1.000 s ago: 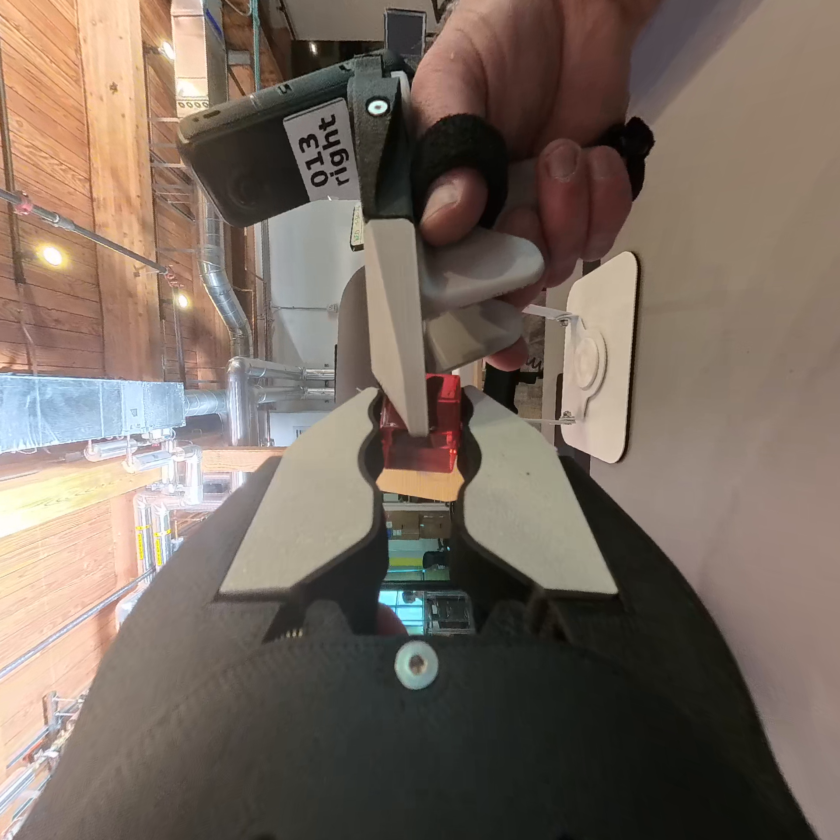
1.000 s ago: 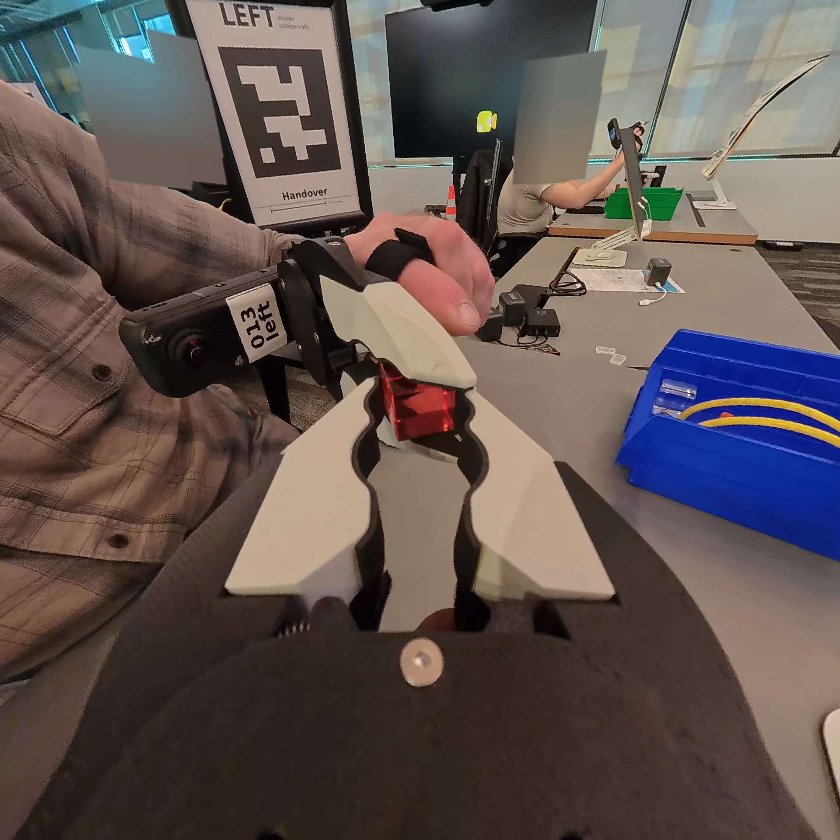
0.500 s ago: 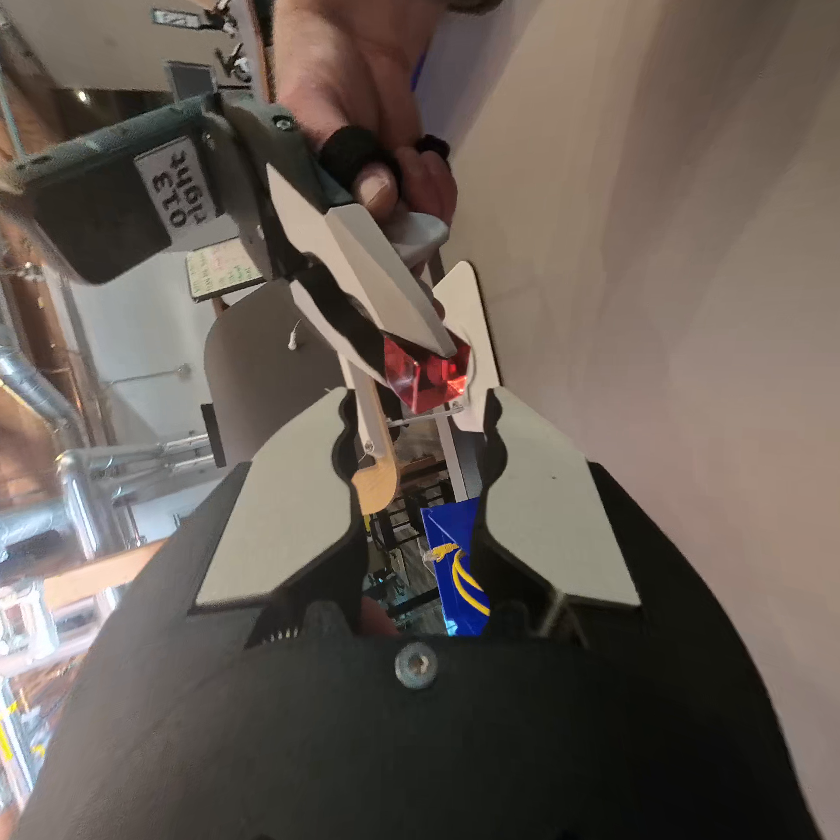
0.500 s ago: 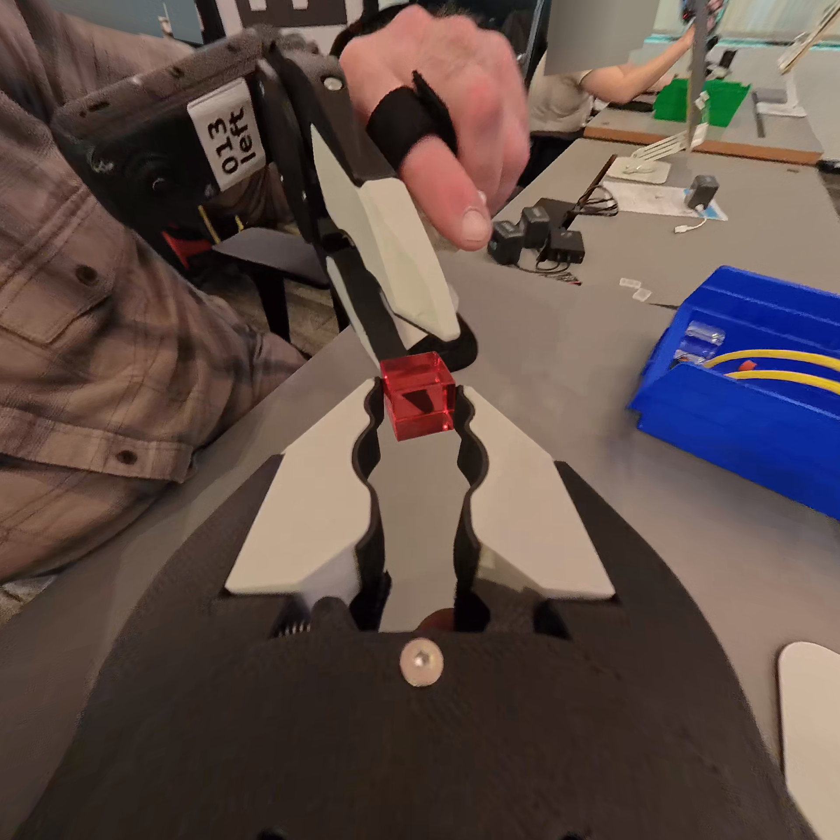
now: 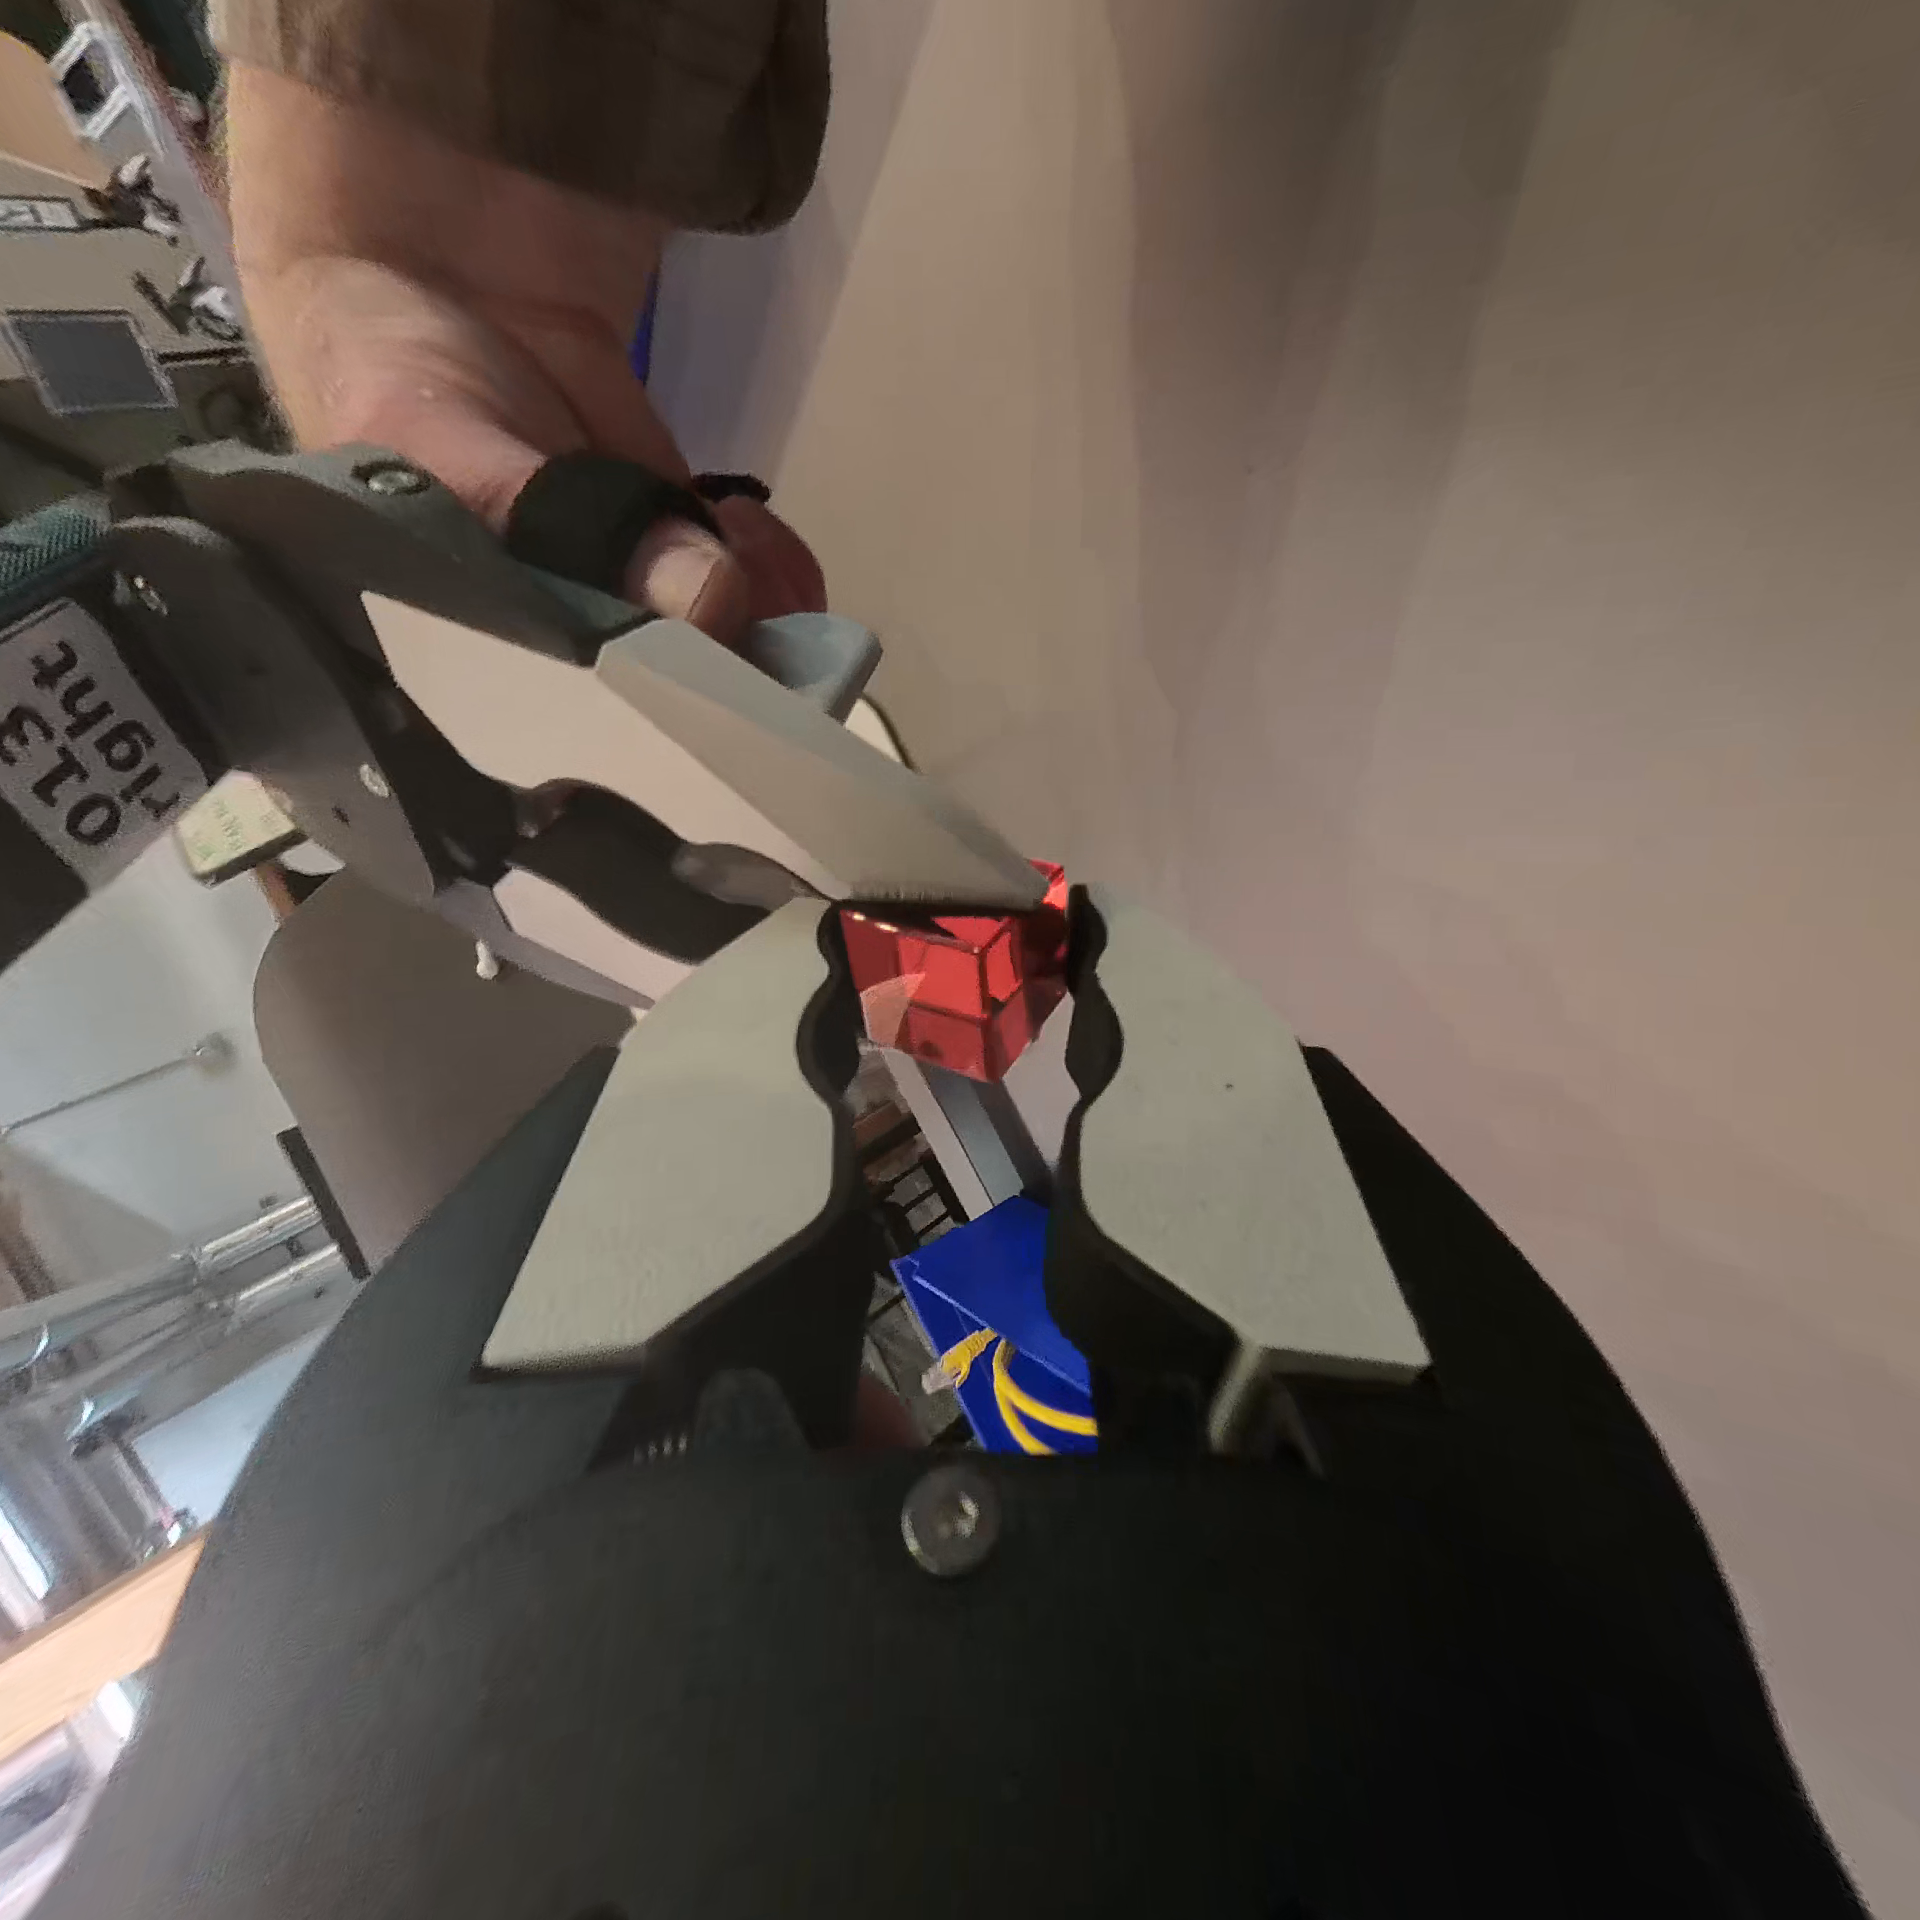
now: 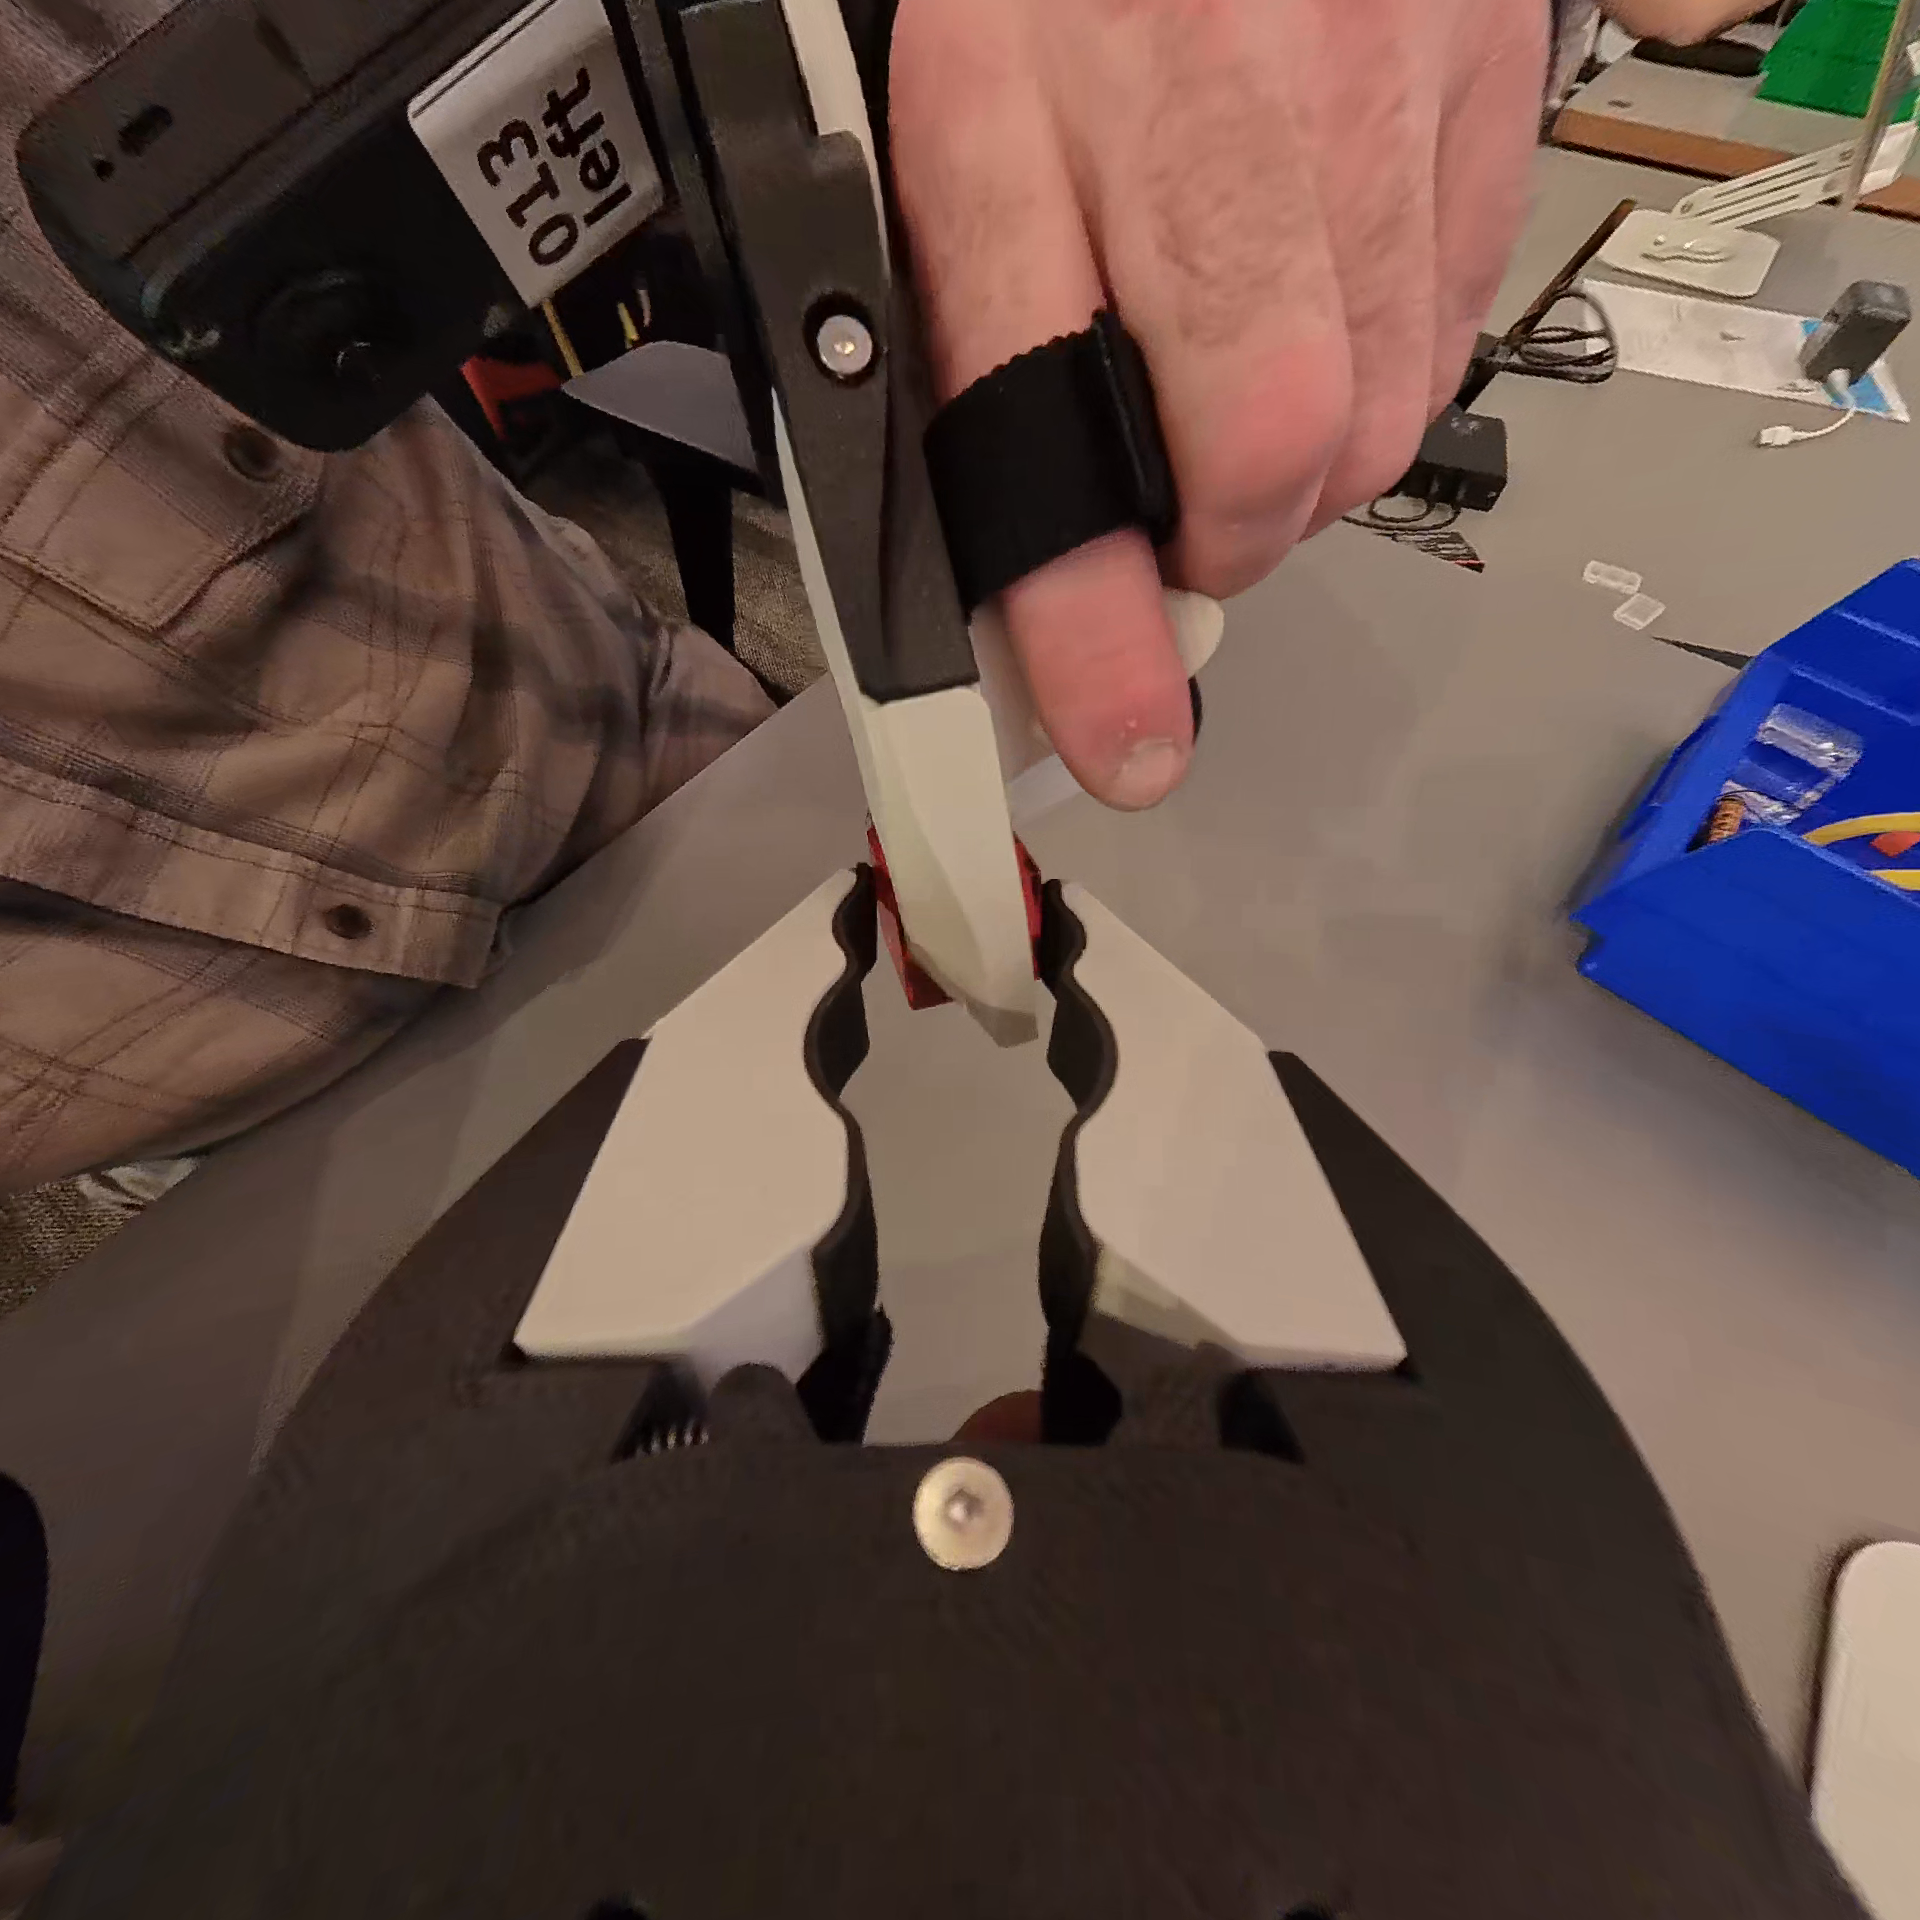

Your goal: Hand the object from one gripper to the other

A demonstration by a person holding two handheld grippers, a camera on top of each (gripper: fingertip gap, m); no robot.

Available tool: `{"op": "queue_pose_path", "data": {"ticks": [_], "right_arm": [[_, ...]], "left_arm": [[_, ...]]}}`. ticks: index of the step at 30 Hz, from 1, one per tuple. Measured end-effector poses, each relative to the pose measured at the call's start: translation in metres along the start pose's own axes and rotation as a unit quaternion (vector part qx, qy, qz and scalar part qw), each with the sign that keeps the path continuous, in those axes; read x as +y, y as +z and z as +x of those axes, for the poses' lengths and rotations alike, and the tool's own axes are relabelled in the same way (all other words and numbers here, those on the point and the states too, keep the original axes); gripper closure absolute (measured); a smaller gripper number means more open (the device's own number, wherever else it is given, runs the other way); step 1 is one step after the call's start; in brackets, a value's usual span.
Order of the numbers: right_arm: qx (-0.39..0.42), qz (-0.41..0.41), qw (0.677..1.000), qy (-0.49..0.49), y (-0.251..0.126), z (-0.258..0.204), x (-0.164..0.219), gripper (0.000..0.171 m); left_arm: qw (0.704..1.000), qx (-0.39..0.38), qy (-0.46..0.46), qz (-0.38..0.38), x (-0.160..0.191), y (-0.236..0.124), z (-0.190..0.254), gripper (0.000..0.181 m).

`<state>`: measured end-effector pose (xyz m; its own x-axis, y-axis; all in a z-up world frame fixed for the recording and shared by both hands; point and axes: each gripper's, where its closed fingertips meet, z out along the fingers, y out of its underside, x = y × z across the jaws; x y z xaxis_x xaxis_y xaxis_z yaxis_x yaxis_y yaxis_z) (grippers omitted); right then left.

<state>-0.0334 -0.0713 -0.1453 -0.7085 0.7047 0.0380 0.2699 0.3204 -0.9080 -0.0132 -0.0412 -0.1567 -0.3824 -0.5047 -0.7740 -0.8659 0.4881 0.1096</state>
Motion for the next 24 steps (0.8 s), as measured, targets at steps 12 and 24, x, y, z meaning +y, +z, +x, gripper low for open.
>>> {"op": "queue_pose_path", "data": {"ticks": [12,24], "right_arm": [[0.219,0.118,0.969,0.008,-0.043,0.073,-0.035,0.120],[0.217,0.176,0.950,0.139,-0.030,0.092,-0.040,0.131]], "left_arm": [[0.951,-0.232,-0.159,-0.129,0.072,-0.016,-0.059,0.145],[0.922,-0.251,-0.103,-0.278,0.107,-0.011,-0.059,0.144]]}}
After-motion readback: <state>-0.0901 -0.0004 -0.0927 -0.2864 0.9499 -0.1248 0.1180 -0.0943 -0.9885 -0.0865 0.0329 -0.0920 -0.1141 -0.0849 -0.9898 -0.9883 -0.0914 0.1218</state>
